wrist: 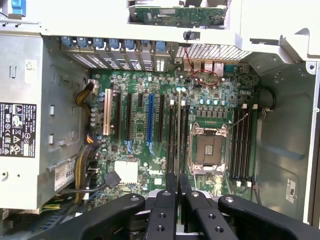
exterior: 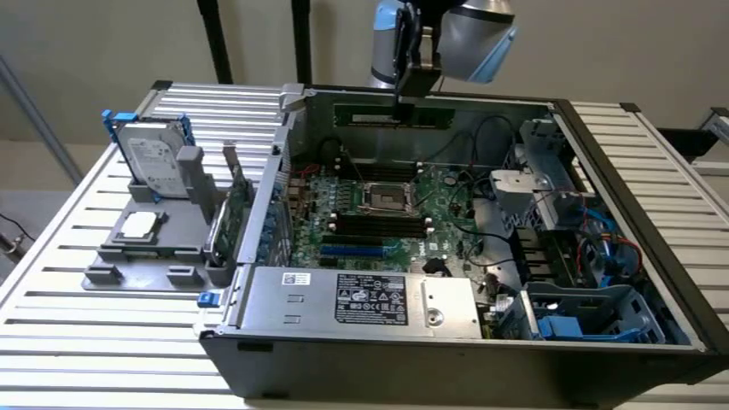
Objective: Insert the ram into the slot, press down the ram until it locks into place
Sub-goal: 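Insert the ram into the slot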
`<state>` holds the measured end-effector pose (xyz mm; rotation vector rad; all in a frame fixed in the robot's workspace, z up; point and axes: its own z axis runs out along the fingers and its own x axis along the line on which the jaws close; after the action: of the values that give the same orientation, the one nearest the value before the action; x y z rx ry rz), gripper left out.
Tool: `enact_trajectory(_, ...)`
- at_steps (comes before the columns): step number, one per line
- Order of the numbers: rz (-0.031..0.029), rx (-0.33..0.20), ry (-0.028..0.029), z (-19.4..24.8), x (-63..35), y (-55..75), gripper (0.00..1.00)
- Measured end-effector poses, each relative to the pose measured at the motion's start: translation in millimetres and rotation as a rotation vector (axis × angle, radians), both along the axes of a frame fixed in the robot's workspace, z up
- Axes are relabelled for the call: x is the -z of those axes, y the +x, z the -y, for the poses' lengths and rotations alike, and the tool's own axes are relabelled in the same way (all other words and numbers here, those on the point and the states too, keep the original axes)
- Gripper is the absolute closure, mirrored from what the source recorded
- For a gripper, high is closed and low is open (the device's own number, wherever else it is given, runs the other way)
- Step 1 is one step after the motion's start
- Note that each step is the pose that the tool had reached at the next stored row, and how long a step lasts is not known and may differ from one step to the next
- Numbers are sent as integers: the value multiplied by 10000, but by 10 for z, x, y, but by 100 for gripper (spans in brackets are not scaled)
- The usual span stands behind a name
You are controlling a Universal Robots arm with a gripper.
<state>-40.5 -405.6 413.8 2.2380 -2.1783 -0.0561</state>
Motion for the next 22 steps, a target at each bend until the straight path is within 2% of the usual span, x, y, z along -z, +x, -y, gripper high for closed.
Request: enact_trajectory(22, 2, 11, -2, 0, 402, 0, 87)
